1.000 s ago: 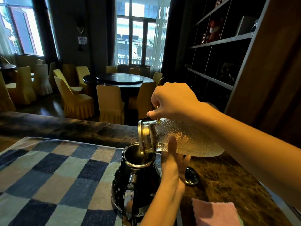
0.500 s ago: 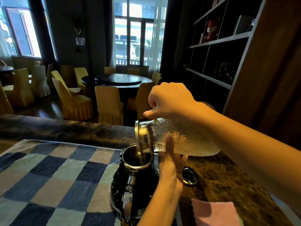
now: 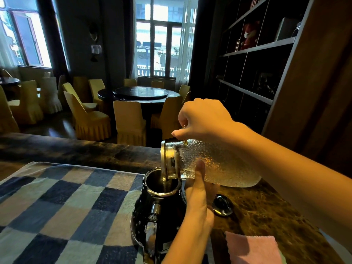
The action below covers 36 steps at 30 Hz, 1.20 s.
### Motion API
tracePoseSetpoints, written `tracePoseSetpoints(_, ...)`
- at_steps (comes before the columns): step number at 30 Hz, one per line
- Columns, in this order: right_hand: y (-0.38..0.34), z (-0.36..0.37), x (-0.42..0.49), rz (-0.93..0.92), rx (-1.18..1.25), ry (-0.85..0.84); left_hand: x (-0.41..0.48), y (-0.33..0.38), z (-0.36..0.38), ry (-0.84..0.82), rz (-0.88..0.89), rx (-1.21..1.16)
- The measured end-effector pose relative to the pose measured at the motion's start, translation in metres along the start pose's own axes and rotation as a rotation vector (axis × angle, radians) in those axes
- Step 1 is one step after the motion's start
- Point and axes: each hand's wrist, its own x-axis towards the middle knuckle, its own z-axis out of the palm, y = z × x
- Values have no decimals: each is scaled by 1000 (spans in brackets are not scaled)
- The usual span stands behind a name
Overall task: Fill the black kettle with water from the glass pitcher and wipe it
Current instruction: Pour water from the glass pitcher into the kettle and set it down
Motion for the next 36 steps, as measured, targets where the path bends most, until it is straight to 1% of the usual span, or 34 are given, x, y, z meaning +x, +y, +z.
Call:
tracePoseSetpoints(3, 5, 4, -6, 31, 34, 8, -3, -2, -1, -41, 22, 7)
tracePoseSetpoints(7, 10, 8, -15, 60, 79, 24, -6, -2, -2, 23, 1, 39)
tracePoseSetpoints(10, 15, 10, -22, 108, 134, 23, -9, -1, -4, 8, 16, 107)
tracePoseSetpoints(13, 22, 11, -33, 186, 245, 28, -11, 5, -8, -27, 27, 192)
tracePoseSetpoints(16, 29, 12, -45, 261, 353, 23, -12, 8, -10, -83, 59, 191)
tracePoseSetpoints(20, 39, 12, -64, 314, 541, -44, -17, 7, -14, -96, 90, 237)
tracePoseSetpoints(25, 52, 13, -93, 370, 775, -32, -16, 4, -18, -98, 140, 357)
tracePoseSetpoints(31, 56, 5, -126, 540, 984, -85, -23, 10, -17, -234, 186, 588)
tracePoseSetpoints(34, 58, -12, -135, 569, 1049, -65, -30, 24, -6, -324, 255, 680)
tracePoseSetpoints(36, 58, -28, -133, 550, 1066, -42, -35, 39, 2, -377, 307, 736)
